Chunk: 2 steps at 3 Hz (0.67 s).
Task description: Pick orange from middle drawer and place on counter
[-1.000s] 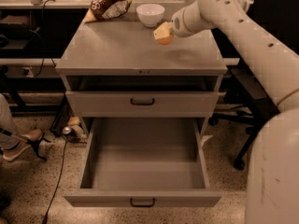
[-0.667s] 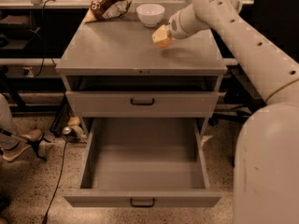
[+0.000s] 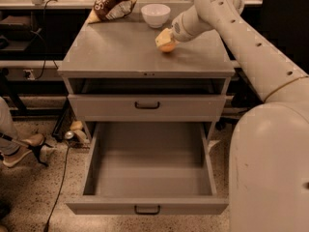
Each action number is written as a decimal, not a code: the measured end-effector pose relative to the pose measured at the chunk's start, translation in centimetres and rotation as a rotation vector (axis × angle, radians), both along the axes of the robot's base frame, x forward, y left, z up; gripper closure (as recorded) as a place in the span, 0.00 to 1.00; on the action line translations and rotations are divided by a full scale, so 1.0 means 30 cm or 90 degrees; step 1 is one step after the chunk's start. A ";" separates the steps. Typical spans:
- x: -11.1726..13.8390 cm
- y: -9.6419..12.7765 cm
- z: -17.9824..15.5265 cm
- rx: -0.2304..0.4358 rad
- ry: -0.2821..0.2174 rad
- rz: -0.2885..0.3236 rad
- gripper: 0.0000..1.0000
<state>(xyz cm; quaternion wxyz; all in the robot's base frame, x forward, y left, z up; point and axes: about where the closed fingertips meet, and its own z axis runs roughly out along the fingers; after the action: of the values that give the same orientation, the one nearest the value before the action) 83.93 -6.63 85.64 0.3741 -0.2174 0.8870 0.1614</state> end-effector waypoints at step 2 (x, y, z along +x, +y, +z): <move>0.008 -0.007 -0.014 0.004 0.011 0.004 0.00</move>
Offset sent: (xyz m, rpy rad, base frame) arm 0.0034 -0.0109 0.0021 0.0149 0.0174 0.0021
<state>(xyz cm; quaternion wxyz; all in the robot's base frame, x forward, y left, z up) 84.16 -6.84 85.21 0.3663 -0.2175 0.8891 0.1672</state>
